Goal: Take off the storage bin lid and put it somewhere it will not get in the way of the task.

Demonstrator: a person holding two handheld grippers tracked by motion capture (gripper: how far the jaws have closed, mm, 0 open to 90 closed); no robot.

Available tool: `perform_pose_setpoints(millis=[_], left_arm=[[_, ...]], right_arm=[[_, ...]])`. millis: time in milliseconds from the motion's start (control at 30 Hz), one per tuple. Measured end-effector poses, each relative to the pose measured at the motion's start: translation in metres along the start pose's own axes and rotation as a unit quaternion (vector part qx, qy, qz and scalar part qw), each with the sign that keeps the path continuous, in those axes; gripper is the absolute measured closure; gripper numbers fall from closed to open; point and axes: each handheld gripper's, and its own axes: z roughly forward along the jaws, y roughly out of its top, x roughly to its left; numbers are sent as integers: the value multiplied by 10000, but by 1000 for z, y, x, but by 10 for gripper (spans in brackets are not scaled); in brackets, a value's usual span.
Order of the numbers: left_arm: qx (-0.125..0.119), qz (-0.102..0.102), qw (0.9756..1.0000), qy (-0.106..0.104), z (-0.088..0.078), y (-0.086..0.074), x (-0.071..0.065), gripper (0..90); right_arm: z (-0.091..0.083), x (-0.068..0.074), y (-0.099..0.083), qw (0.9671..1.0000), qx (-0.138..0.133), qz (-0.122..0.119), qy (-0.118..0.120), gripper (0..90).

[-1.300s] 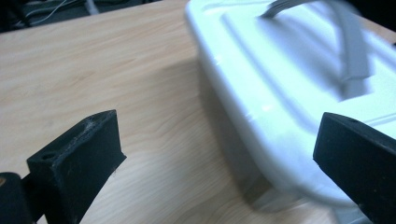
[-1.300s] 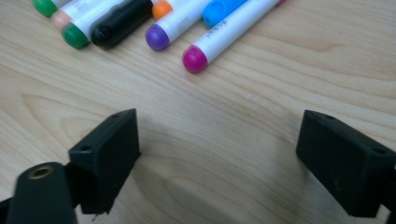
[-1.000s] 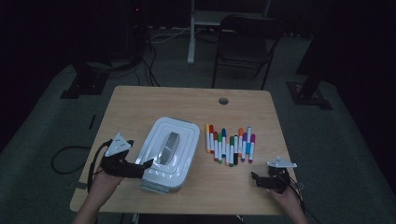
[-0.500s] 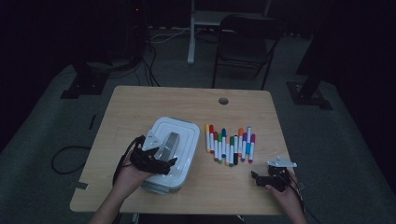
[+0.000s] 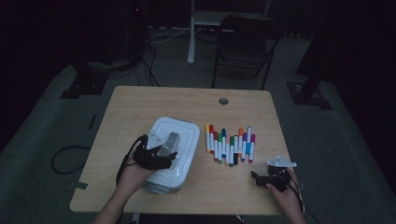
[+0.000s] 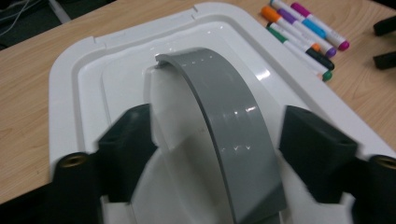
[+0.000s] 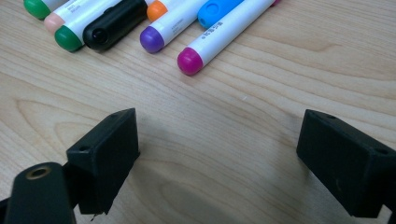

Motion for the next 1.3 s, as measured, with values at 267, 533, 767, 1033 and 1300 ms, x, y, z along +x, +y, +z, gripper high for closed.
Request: perform_pose_setpoints(millis=[267,533,767,1033,1300], left_arm=[[-112,133,9998,-53,-1,-3,-6,587],[-157,-228,9994,-226,-3,-3,-4,620],[-369,-422,9970,-532,-16,-2,1,685],[-663,-474,9958,-426,-36,2,7,697],[-871,-755,9932,-145,-49,-4,30,698]], right_arm=[[0,0,0,10000,-2,0,-1,124],[0,0,0,10000,-3,-3,-1,124],[0,0,0,10000,-3,-1,-1,124],[0,0,0,10000,-1,-3,-2,124],[0,0,0,10000,-1,-1,-1,124]])
